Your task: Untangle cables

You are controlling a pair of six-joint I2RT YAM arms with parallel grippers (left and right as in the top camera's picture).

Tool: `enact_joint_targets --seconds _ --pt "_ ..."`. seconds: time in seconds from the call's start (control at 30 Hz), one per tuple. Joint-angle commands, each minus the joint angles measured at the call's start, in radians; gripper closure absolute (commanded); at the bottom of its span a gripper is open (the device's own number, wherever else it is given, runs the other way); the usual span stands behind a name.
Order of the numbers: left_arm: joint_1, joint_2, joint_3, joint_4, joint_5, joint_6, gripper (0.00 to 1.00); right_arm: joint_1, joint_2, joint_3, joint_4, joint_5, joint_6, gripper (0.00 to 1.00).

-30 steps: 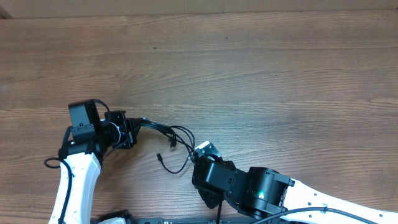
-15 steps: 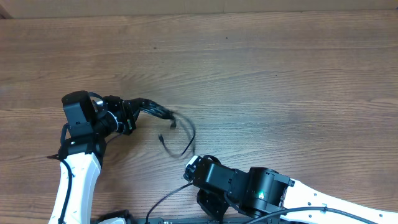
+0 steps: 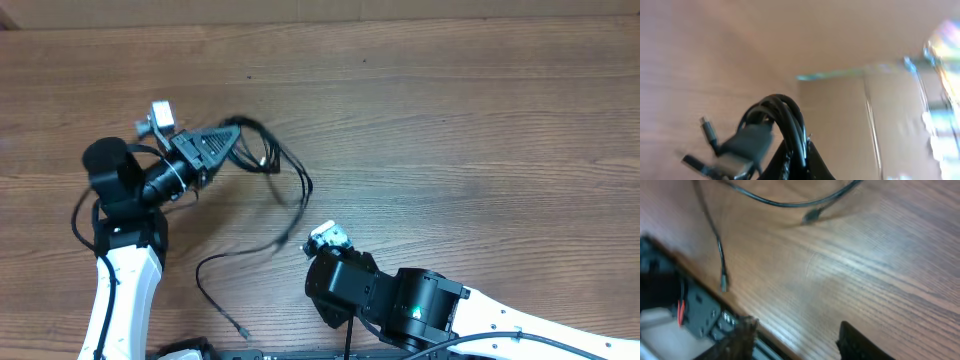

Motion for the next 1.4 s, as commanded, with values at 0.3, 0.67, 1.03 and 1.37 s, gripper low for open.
enact_joint_targets --seconds 0.3,0.67,1.03,1.37 --pt "0.006 -0.005 0.047 0.668 0.082 -0.093 0.96 0.003 0.0 -0.003 0.014 0.163 0.277 0.3" --pt "0.006 -0.005 0.174 0.664 0.015 0.016 0.96 0.003 0.0 -0.003 0.026 0.193 0.456 0.2" --pt "0.006 -0.005 0.168 0.547 0.554 0.132 0.96 -0.062 -0.044 0.008 0.051 0.16 0.342 0.19" --pt "0.004 0.01 0.165 0.407 0.554 0.139 0.96 -0.121 -0.216 0.026 0.14 -0.008 0.04 0.07"
